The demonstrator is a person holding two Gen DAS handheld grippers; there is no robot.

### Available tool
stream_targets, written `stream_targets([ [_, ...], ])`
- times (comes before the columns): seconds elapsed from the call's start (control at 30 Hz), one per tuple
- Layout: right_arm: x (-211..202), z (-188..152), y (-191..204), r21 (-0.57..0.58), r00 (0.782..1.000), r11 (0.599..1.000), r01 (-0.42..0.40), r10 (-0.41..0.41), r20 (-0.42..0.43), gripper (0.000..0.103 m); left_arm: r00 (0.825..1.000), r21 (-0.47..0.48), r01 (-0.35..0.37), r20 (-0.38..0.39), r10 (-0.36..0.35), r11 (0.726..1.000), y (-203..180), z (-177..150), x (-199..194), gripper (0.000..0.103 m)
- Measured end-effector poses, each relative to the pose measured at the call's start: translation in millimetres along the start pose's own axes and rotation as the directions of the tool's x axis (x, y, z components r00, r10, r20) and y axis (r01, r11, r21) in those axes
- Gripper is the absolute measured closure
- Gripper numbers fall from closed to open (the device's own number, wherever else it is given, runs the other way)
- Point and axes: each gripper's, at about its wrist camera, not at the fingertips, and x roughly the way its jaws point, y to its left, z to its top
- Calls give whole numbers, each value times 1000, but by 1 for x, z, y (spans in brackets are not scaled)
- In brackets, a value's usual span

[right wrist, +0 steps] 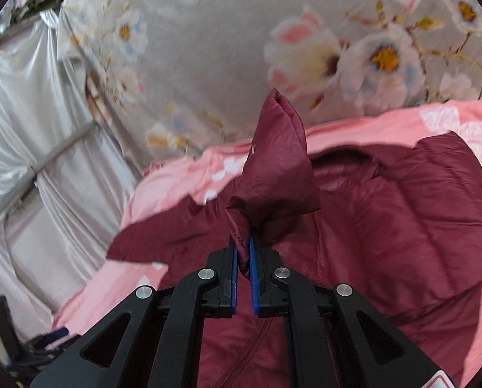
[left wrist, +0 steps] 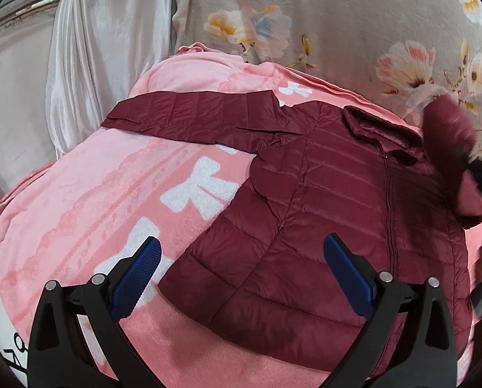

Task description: Fold large clothes

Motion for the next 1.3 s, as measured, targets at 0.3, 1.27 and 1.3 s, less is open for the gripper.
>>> stream_targets([
  [0.3,54,-60,5,10,987,999,30,-28,-160,96,999,-22,37,-1,-37,999,4,3,5,5],
  [1.27,-71,-70,-167,479,949,835,270,-314,11,44,899,-269,302,-238,-367,915,-81,27,157,57],
  [1.3,-68,-66,-173,488,946,828,277,-323,10,44,901,-260,303,-233,-365,917,-82,31,159,73],
])
